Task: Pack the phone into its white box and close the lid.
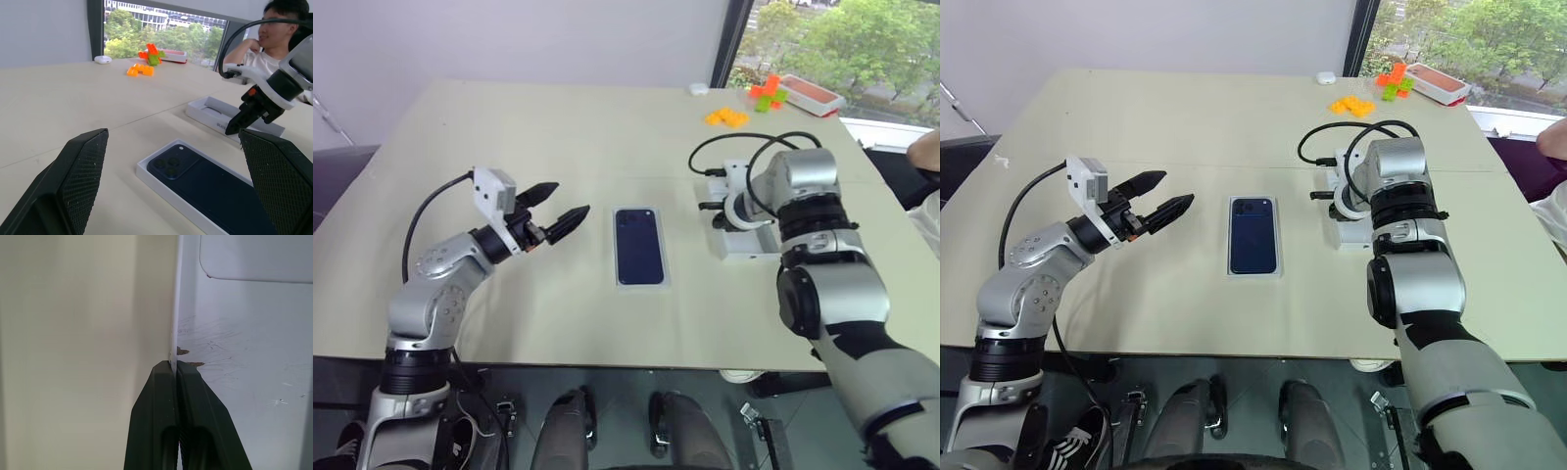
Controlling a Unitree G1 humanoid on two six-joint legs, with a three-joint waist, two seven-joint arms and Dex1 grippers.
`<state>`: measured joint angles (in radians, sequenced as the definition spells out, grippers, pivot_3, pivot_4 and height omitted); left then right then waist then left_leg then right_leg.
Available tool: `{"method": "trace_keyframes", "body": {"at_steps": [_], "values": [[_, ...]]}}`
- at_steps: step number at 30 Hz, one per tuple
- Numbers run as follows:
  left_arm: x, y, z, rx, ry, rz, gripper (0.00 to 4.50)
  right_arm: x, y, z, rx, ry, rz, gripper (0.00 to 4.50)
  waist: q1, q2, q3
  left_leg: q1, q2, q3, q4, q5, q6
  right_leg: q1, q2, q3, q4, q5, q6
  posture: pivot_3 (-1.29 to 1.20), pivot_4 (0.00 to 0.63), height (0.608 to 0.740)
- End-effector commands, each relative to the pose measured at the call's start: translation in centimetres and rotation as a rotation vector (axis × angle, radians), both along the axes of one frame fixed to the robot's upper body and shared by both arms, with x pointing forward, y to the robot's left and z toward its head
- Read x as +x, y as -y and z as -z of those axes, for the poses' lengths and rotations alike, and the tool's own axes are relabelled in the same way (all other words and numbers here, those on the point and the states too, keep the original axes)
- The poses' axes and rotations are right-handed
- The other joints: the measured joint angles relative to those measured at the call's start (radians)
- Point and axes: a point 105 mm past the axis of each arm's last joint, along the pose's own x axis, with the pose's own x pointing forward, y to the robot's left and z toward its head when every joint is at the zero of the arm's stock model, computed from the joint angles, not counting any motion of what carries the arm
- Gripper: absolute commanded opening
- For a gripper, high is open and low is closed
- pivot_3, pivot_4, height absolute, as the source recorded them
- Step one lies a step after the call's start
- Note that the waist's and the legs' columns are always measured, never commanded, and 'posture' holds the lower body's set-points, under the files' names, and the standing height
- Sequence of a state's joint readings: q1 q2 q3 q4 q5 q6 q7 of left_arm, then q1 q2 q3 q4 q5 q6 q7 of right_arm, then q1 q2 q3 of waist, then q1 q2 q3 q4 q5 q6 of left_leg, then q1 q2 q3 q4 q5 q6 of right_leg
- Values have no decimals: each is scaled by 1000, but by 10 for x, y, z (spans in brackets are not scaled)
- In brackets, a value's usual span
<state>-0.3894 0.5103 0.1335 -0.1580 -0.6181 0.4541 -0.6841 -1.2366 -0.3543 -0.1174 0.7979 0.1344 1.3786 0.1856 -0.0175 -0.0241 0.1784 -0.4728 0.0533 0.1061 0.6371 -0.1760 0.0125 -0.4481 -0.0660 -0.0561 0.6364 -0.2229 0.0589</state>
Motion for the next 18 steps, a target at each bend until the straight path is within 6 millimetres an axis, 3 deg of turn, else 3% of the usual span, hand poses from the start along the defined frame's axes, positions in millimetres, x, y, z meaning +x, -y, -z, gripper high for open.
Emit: {"method": "trace_keyframes", "body": {"at_steps": [1,6,8,11,15,18], "values": [[0,-3,-11,3,41,-12,4500,11,-4,-31,100,141,-5,102,0,0,0,0,0,0,0,0,0,0,0,0,0,0,0,0,150,740],[2,-4,-11,3,38,-16,4500,15,-10,-48,209,225,-6,102,0,0,0,0,0,0,0,0,0,0,0,0,0,0,0,0,150,740],[2,-4,-10,4,36,-18,4500,18,-34,-77,506,320,-54,102,0,0,0,0,0,0,0,0,0,0,0,0,0,0,0,0,150,740],[3,-5,-9,4,34,-23,4500,12,-59,-113,701,452,-185,102,-4,1,1,0,1,0,0,0,0,0,1,0,0,0,0,0,150,740],[4,-9,-10,2,34,-33,4500,-4,-76,-120,684,493,-351,102,5,2,1,0,5,0,-1,0,0,0,3,-1,0,0,1,0,150,740],[5,-14,-12,6,41,-49,4500,-26,-95,-126,799,509,-504,102,4,1,1,0,6,0,-1,0,0,0,3,-1,-1,0,0,0,150,740]]}}
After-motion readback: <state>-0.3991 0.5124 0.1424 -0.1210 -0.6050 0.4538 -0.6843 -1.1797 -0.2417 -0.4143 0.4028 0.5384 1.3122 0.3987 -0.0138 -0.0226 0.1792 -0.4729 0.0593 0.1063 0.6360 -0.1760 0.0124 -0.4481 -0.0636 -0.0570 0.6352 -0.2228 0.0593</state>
